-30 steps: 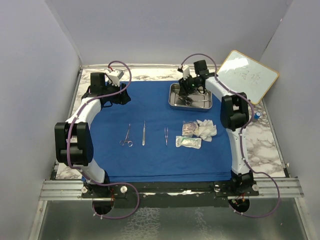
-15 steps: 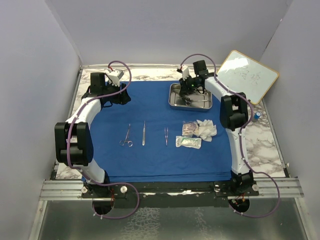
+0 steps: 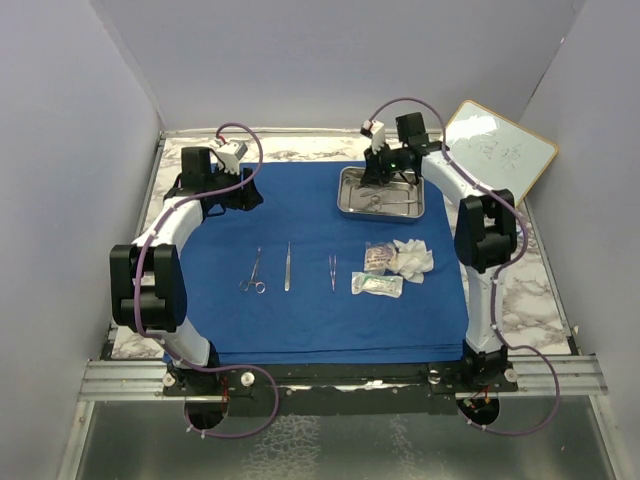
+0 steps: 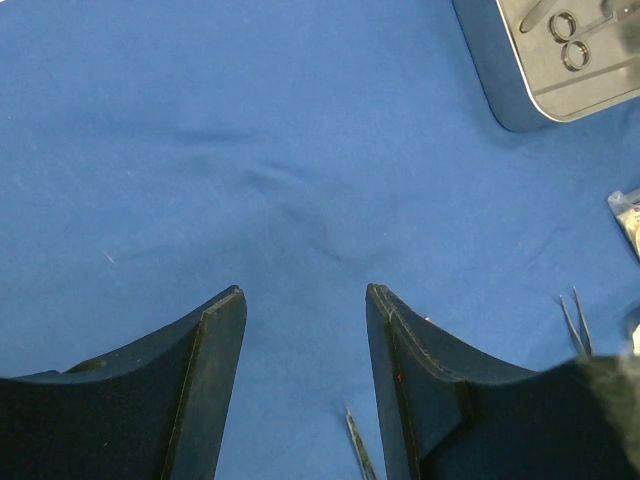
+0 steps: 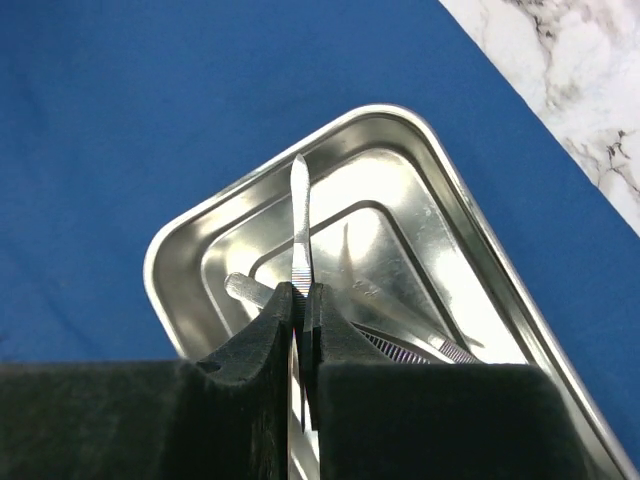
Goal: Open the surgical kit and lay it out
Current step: Pick up the medical item from the container, then place the medical item in the surgical kit.
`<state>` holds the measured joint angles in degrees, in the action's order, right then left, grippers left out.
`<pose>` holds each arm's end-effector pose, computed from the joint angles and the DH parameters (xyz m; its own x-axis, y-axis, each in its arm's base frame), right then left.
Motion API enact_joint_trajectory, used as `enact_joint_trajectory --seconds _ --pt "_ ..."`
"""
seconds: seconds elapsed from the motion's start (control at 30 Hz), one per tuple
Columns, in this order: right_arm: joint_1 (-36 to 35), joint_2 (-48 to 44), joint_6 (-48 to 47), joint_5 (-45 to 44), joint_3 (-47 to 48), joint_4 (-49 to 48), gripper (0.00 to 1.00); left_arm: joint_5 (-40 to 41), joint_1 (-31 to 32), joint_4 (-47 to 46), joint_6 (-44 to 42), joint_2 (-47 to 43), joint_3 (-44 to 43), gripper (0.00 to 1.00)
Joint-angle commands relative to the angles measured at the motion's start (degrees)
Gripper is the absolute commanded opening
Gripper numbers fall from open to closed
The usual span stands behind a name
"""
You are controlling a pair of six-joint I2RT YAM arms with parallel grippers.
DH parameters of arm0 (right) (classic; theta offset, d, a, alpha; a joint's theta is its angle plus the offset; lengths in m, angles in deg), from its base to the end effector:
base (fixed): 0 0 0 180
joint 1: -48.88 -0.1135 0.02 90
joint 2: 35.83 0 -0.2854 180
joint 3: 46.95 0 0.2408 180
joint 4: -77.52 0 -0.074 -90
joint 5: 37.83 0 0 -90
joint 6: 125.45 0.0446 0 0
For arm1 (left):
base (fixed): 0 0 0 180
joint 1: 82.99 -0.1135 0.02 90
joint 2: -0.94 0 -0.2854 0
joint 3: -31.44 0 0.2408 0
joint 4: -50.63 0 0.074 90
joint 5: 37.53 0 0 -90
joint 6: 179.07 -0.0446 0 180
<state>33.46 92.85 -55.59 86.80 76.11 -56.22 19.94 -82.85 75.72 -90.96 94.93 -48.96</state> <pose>0.4814 0.1591 0.2256 -0.5203 -0.4374 -0.7335 -0.7840 0.5851 0.2072 0.3610 -0.0249 0.2719 -0.6107 0.0293 -0.7913 0.4422 0.8416 -0.3101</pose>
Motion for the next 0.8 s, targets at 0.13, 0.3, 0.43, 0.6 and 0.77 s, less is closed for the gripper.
enact_joint_trajectory --seconds 0.13,0.3,0.43,0.6,0.77 --pt "1.31 -8.66 3.31 9.22 -11.91 -12.88 0.01 -5.16 0.47 -3.16 0.4 -2.26 1.37 0.55" --pt "1.61 -10.05 2.23 11.86 -17.98 -18.24 0.01 -6.61 2.02 -4.76 -1.04 -2.4 2.07 0.55" --pt "1.71 -9.48 3.69 12.9 -18.78 -18.35 0.01 -9.43 5.03 -5.35 -1.79 -0.64 -0.62 0.55" --pt "1.71 -12.39 7.32 12.43 -22.54 -21.81 0.01 -11.55 9.8 -5.15 4.16 4.18 -6.65 0.55" --pt "1.71 -15.12 9.94 10.64 -23.95 -22.71 0.01 -11.04 14.47 -7.19 12.86 8.19 -11.25 0.55"
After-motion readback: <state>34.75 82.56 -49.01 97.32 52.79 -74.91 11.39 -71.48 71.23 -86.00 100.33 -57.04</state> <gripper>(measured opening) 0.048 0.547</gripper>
